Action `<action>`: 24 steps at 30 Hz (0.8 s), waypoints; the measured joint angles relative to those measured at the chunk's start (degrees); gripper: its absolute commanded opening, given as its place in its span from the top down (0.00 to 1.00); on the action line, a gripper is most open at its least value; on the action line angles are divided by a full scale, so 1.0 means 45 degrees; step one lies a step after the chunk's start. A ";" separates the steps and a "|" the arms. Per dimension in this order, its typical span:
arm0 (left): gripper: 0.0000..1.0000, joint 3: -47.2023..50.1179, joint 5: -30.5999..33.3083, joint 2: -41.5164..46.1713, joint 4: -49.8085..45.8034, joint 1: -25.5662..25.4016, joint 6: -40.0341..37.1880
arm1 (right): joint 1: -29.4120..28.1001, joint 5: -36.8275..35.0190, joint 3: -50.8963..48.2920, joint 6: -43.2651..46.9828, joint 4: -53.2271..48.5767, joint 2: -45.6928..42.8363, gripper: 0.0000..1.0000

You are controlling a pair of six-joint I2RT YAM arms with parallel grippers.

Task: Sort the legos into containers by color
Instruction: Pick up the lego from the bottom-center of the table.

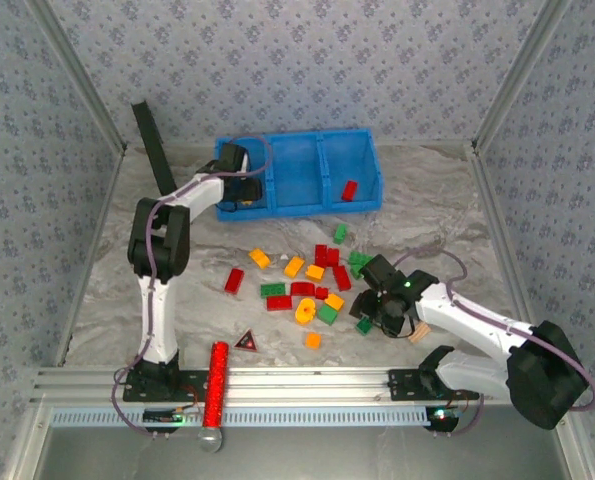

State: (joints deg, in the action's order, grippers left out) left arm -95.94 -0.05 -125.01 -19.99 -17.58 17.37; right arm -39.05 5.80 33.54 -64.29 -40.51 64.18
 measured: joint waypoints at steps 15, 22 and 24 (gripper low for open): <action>0.35 -0.1423 -0.0078 0.1851 -0.1477 -0.0223 -0.0583 | 0.0015 -0.0495 -0.0427 -0.0155 0.1010 0.0568 0.44; 0.34 -0.1190 0.0204 0.3415 -0.2356 -0.0889 -0.0913 | 0.0107 -0.0529 -0.0287 0.0253 0.1146 0.1428 0.55; 0.34 -0.0738 0.0223 0.4318 -0.2511 -0.1020 -0.0952 | 0.0131 -0.0539 -0.0146 0.0437 0.0952 0.1695 0.62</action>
State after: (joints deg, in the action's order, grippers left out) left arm -99.26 0.95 -105.58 -31.29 -22.17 13.08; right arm -38.46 3.38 32.88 -62.33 -36.23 71.81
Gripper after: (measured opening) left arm 0.661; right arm 0.442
